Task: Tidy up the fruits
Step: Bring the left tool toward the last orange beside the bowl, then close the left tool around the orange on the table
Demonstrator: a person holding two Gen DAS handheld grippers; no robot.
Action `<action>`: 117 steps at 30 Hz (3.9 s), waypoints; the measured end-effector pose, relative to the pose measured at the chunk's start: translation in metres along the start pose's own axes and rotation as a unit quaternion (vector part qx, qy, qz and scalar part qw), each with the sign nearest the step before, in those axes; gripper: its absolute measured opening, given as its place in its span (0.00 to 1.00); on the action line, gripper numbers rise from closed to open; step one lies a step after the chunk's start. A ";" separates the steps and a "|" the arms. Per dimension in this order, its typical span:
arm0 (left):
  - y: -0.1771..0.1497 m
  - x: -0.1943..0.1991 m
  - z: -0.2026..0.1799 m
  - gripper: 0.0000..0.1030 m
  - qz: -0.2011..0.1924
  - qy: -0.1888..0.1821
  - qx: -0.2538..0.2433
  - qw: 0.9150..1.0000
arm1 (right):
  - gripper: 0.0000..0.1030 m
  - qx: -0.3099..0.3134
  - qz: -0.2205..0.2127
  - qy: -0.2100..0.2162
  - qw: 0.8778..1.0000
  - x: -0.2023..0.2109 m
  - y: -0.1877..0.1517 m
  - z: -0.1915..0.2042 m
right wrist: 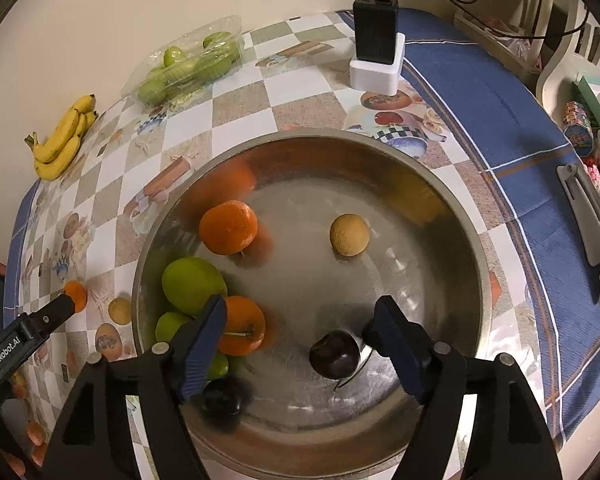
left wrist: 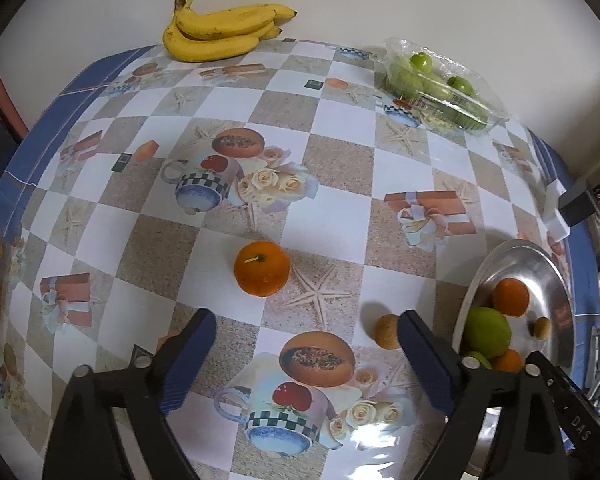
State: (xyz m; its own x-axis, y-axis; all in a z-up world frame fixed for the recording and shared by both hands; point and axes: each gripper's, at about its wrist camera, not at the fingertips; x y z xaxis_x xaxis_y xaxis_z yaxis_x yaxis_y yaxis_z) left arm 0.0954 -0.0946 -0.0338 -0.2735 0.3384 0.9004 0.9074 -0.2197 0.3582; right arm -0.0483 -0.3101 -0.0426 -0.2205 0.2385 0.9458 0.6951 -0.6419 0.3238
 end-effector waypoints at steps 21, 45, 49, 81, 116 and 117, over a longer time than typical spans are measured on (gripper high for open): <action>0.002 0.003 0.006 1.00 -0.015 0.028 0.000 0.999 | 1.00 0.004 -0.011 -0.010 1.000 0.001 0.001 0.002; 0.017 0.037 0.067 1.00 -0.052 0.065 0.030 0.996 | 1.00 -0.004 -0.023 -0.003 1.000 0.008 0.002 0.016; 0.019 0.042 0.084 1.00 -0.056 0.074 0.044 0.995 | 1.00 0.003 -0.030 0.013 0.999 0.014 0.002 0.033; 0.023 0.048 0.140 1.00 -0.059 0.049 0.090 0.993 | 1.00 0.176 -0.060 0.076 0.980 0.032 -0.023 0.181; 0.033 -0.024 0.061 0.70 0.008 -0.087 -0.011 0.996 | 0.29 0.159 -0.022 0.009 0.987 -0.016 -0.018 0.168; 0.033 -0.024 0.060 0.70 0.008 -0.088 -0.013 0.996 | 0.28 0.159 -0.021 0.008 0.987 -0.016 -0.018 0.168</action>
State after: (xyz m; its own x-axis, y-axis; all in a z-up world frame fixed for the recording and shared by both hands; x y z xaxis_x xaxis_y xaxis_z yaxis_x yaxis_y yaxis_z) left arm 0.1512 -0.0552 -0.0587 -0.1962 0.4895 0.8496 0.9023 -0.2491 0.3519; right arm 0.0580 -0.1799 -0.0679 -0.2628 0.2457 0.9330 0.8639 -0.3708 0.3409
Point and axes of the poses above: each gripper's, at about its wrist camera, not at the fingertips, and x roughly against the way its jaws point, z to its left, y to its top, and after that the axes turned 10 degrees about -y, right-handed
